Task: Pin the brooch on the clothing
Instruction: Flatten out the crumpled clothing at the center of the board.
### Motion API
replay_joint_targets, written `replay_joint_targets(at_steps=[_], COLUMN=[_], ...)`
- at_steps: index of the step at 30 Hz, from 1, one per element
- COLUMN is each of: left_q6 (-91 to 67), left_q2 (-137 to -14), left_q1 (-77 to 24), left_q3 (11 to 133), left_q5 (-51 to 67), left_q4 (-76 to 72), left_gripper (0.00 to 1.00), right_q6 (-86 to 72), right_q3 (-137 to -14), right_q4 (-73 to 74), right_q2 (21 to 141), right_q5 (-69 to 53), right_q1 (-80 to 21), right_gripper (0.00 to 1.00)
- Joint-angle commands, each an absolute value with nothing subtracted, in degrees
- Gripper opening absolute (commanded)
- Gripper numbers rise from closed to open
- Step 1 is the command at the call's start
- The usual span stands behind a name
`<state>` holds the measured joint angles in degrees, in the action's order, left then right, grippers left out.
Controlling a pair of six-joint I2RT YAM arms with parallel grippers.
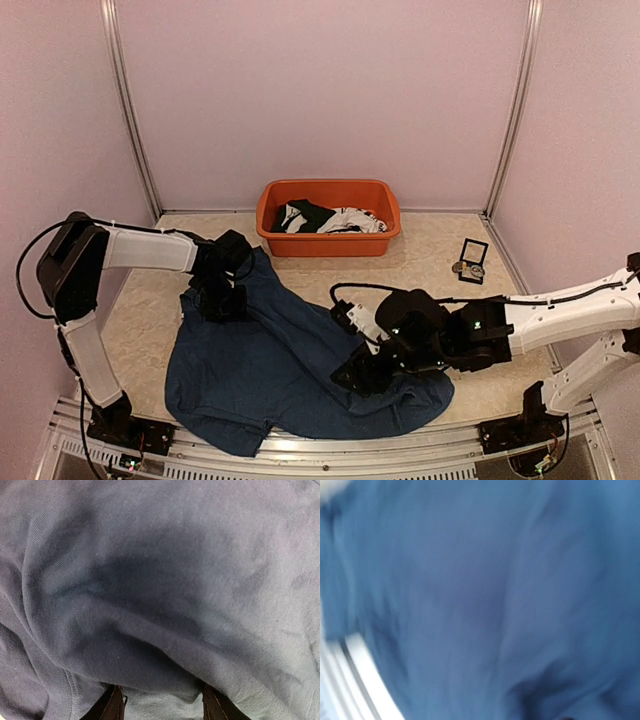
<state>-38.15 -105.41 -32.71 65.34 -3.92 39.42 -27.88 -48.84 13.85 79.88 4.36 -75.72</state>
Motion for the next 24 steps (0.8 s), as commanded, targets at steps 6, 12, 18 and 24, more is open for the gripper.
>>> replay_joint_targets(at_steps=[6,12,18,24], left_q6=[-38.7,-38.8,-38.9,-38.9], left_q2=[-104.7,-104.4,-104.0,-103.9], left_q1=[-33.8,-34.5,-34.7,-34.8], left_q3=[61.8,61.4,61.3,61.2], left_q5=[-2.4,-2.4,-2.7,-2.8], left_q4=[38.1,38.0,38.1,38.0], left_gripper=[0.53,0.53,0.52,0.52], right_q6=[-31.7,-30.4,-29.2,-27.4], right_q3=[-52.0,-52.0,-49.6,-48.0], right_q4=[14.0,12.7,11.8,9.8], right_q2=[77.0,87.2,91.4,95.6], right_q5=[1.7,-2.6,-6.7,-15.1], right_q1=[-53.1,-48.8,-47.6,-47.0], right_gripper=[0.74,0.74,0.73,0.63])
